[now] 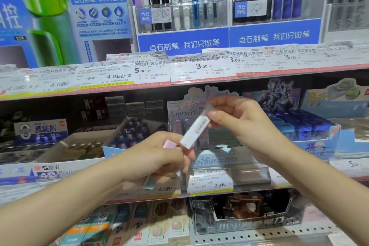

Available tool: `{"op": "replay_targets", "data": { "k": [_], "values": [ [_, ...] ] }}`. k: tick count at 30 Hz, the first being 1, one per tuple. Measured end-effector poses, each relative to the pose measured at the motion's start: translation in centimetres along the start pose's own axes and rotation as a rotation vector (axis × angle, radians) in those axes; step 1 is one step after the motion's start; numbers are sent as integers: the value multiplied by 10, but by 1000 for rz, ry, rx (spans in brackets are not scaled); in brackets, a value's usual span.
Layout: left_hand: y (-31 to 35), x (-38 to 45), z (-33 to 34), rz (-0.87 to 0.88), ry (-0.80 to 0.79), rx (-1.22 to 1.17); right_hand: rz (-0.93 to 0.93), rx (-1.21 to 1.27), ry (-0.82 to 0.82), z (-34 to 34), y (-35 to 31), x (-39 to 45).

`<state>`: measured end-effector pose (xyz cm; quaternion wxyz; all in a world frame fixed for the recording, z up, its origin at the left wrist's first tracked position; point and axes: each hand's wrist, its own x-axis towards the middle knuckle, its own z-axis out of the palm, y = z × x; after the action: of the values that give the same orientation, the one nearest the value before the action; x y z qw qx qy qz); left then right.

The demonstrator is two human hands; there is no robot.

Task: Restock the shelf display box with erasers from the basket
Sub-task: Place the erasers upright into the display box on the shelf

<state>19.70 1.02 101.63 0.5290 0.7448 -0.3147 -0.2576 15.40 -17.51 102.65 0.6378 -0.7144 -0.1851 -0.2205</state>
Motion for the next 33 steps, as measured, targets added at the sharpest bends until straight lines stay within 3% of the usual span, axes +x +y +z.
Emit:
{"op": "replay_targets", "data": {
  "k": [6,13,17,20,24,26,29,33],
  "values": [
    [6,0,2,88,136,-26,15,-69,-30,0,1,-2],
    [17,3,10,51,54,-193,11,12,-109,2,2,0],
    [15,8,14,102,202,-98,27,84,-64,8,5,-4],
    [11,14,15,139,323,-3,-40,-19,6,15,6,-7],
    [14,14,17,222,368,93,-17,-16,81,12,6,-1],
    [16,12,12,339,391,178,-22,-52,113,3,5,6],
    [15,9,-1,481,468,501,-58,-201,100,-11,7,14],
    [9,14,-16,412,431,984,-77,-367,33,-18,16,16]
  ]
}}
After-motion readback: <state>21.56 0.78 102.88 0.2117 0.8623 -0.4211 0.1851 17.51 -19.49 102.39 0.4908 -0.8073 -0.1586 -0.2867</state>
